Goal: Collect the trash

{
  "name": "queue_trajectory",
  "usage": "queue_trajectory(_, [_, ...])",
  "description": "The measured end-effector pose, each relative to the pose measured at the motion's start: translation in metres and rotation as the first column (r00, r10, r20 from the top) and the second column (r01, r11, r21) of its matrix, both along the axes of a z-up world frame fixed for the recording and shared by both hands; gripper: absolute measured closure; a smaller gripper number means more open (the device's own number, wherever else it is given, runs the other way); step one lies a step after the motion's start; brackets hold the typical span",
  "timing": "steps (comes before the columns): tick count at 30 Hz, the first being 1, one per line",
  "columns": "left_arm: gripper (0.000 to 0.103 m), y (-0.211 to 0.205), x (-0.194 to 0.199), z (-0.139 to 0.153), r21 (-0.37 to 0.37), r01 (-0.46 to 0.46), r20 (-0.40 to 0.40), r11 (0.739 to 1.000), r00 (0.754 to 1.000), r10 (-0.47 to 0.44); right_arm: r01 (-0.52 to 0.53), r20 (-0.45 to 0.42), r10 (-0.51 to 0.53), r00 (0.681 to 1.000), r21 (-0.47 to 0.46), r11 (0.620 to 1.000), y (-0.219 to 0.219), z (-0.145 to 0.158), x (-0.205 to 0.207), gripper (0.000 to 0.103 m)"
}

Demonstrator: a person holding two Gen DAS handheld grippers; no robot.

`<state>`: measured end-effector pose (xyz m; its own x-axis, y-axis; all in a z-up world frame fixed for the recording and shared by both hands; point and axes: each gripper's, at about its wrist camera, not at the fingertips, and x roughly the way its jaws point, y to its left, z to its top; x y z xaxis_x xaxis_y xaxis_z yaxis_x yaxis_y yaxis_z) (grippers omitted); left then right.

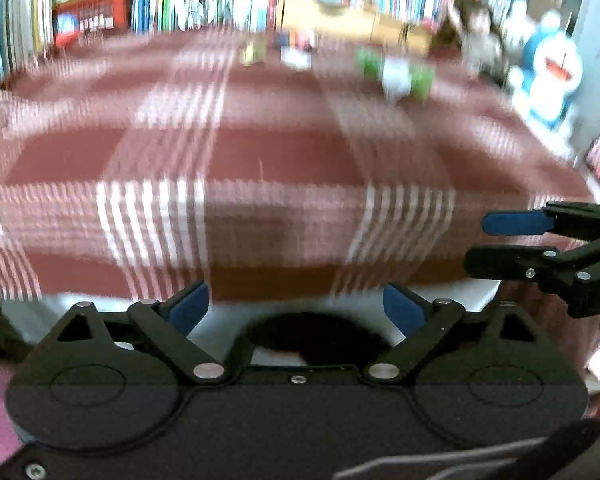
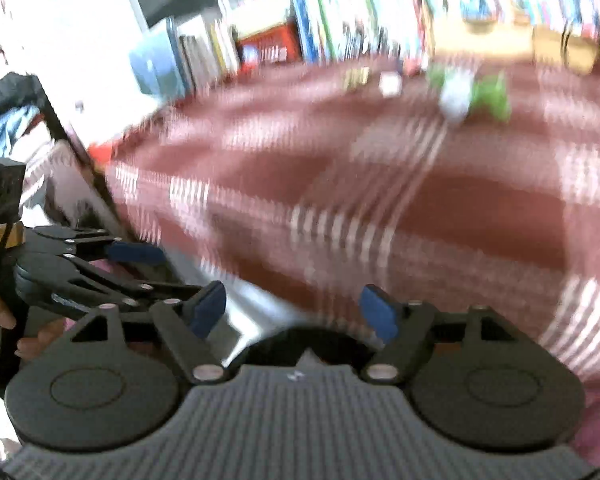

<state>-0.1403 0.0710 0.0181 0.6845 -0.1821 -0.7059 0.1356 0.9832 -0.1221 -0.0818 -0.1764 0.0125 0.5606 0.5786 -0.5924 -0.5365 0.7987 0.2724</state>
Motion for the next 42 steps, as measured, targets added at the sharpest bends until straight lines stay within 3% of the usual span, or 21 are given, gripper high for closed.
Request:
queue_trajectory(6, [0.006, 0.005, 0.044, 0.033, 0.008, -0.041, 0.182, 0.999, 0.982, 0.039, 0.155, 0.197, -0.144, 0.97, -0.039, 0.987, -0.018, 0.037, 0.032, 0.015])
queue_trajectory(10, [0.006, 0.006, 0.095, 0.038, -0.009, -0.095, 0.223, 0.995, 0.97, 0.095, 0.258, 0.254, -0.235, 0.938, -0.063, 0.964, -0.02, 0.04, 0.065, 0.015])
queue_trajectory(16, [0.006, 0.009, 0.182, 0.034, -0.027, -0.197, 0.239, 0.98, 0.951, 0.198, 0.36, 0.24, -0.326, 0.914, -0.113, 0.926, -0.019, 0.03, 0.118, 0.013])
queue_trajectory(20, [0.006, 0.009, 0.239, 0.03, 0.004, -0.232, 0.263, 0.973, 0.939, 0.222, 0.363, 0.201, -0.335, 0.921, -0.126, 0.923, -0.013, 0.017, 0.148, 0.0])
queue_trajectory(29, [0.01, -0.001, 0.343, -0.003, 0.074, -0.325, 0.228, 0.943, 0.926, 0.301, 0.381, 0.189, -0.352, 0.917, -0.147, 0.913, 0.003, 0.005, 0.198, 0.0])
queue_trajectory(35, [0.028, -0.001, 0.378, -0.024, 0.053, -0.323, 0.151, 0.945, 0.938, 0.312, 0.379, 0.161, -0.355, 0.921, -0.158, 0.912, 0.007, -0.003, 0.222, 0.001])
queue_trajectory(39, [0.041, -0.005, 0.382, -0.03, 0.085, -0.317, 0.157, 0.944, 0.94, 0.302, 0.373, 0.134, -0.355, 0.925, -0.156, 0.914, 0.008, -0.008, 0.229, 0.004])
queue_trajectory(42, [0.062, -0.009, 0.38, -0.03, 0.111, -0.302, 0.166, 0.947, 0.945, 0.282, 0.365, 0.138, -0.345, 0.928, -0.163, 0.917, 0.01, -0.009, 0.229, 0.01])
